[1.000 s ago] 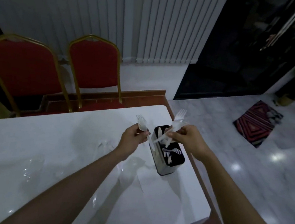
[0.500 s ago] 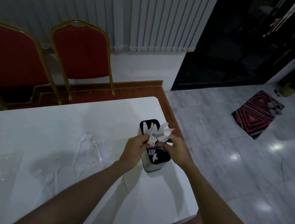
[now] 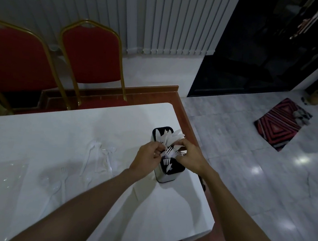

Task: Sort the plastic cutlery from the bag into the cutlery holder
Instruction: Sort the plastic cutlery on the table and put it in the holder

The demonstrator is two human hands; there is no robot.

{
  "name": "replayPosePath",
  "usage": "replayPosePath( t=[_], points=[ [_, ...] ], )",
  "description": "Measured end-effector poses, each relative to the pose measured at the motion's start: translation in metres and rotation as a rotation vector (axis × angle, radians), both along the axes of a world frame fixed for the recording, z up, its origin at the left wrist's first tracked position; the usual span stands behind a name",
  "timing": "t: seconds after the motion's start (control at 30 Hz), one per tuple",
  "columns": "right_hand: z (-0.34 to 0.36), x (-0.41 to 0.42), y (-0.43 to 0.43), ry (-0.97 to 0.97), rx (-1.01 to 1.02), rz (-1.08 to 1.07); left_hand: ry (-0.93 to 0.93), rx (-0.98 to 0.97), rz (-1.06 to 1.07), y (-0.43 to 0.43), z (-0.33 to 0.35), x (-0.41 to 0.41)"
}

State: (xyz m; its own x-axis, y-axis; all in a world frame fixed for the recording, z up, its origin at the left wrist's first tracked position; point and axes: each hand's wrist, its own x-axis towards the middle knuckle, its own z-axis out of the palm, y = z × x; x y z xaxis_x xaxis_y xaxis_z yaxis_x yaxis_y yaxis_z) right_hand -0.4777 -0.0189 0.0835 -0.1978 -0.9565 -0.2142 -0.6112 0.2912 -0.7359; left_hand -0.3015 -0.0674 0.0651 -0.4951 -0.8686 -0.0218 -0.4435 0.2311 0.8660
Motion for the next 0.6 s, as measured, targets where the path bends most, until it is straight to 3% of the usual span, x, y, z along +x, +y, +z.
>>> replayPosePath(
  t=[0.17,0.3,0.4,0.5,0.6],
  points=[
    [0.004,0.009,0.010,0.011,-0.113,-0.136,-0.006,-0.080,-0.019,0.003,-0.004,0.018],
    [0.009,0.033,0.010,0.259,-0.503,-0.155,-0.007,-0.126,0.053,0.000,-0.009,0.044],
    [0.015,0.067,-0.001,0.319,-0.638,-0.077,-0.014,-0.157,0.138,-0.004,-0.013,0.069],
    [0.008,0.109,-0.016,0.221,-0.585,0.011,-0.035,-0.165,0.227,-0.009,-0.023,0.104],
    [-0.016,0.153,-0.033,0.151,-0.352,0.091,-0.074,-0.117,0.364,-0.013,-0.040,0.149]
  ],
)
